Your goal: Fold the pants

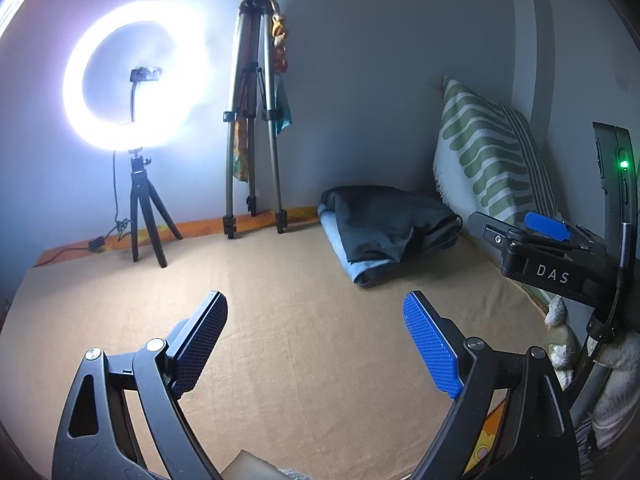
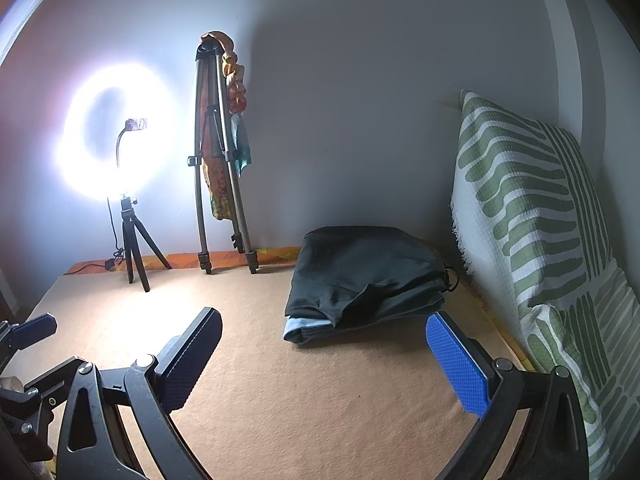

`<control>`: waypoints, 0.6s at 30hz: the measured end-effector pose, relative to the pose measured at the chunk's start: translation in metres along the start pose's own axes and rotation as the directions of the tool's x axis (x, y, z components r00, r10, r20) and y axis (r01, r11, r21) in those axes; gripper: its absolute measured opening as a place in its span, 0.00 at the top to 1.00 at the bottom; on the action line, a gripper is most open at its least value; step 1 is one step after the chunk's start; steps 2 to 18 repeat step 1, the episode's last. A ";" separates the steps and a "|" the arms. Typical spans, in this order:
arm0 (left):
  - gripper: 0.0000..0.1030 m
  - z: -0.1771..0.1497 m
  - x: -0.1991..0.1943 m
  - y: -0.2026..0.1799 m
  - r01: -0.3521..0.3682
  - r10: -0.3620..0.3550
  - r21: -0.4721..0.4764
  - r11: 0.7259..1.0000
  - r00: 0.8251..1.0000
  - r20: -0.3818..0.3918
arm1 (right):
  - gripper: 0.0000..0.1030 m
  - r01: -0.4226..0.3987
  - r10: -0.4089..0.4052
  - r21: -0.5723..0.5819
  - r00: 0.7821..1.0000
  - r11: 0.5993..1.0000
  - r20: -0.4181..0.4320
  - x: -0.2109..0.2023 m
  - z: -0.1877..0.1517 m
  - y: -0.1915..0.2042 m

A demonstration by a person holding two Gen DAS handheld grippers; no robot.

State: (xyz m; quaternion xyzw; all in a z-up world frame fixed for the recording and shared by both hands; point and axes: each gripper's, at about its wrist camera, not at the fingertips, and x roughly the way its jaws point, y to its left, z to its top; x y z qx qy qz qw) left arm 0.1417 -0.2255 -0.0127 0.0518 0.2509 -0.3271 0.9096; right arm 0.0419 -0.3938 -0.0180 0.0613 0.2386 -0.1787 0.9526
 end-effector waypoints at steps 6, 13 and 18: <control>0.13 0.000 0.000 0.001 -0.003 0.003 -0.002 1.000 1.000 -0.001 | 0.00 -0.001 0.001 0.000 1.000 1.000 0.001 0.000 0.000 0.000; 0.13 0.000 0.000 0.001 -0.003 0.003 -0.002 1.000 1.000 -0.001 | 0.00 -0.001 0.001 0.000 1.000 1.000 0.001 0.000 0.000 0.000; 0.13 0.000 0.000 0.001 -0.003 0.003 -0.002 1.000 1.000 -0.001 | 0.00 -0.001 0.001 0.000 1.000 1.000 0.001 0.000 0.000 0.000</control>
